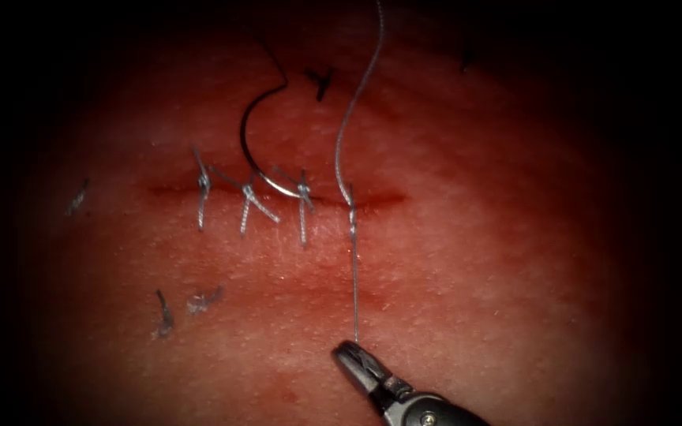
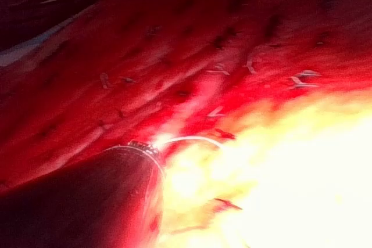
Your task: Wound Closure
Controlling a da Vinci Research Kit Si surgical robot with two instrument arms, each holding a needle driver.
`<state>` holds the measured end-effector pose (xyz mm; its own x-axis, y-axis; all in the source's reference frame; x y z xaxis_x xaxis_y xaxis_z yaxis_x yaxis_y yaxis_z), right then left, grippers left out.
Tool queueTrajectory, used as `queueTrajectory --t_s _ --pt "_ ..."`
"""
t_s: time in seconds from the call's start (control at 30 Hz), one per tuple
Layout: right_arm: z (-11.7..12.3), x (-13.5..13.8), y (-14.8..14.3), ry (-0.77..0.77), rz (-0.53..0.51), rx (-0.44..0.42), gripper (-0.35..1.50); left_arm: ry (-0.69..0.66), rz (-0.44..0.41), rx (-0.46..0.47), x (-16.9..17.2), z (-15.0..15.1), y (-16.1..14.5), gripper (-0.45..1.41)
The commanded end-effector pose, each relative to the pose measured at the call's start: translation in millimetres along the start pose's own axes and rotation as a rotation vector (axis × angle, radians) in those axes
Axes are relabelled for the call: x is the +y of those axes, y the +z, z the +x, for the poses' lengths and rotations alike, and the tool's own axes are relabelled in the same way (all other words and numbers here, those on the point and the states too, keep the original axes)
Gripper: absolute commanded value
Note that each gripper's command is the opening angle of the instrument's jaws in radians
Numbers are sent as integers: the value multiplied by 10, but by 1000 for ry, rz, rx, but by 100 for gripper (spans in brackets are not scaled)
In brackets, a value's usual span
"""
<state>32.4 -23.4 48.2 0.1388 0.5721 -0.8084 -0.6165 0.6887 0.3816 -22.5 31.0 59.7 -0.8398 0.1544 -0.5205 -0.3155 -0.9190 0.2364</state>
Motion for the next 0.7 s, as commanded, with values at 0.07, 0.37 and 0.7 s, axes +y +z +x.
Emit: queueTrajectory --t_s 0.07,0.37,0.7 --pt "4 3 7 23 17 5 111 -27 -44 -8 13 16 -21 -45" --pt "22 21 -10 119 132 41 130 -62 -118 48 80 43 -127 -45" --pt "91 86 -9 32 340 94 118 -60 -148 178 145 75 -186 -45"
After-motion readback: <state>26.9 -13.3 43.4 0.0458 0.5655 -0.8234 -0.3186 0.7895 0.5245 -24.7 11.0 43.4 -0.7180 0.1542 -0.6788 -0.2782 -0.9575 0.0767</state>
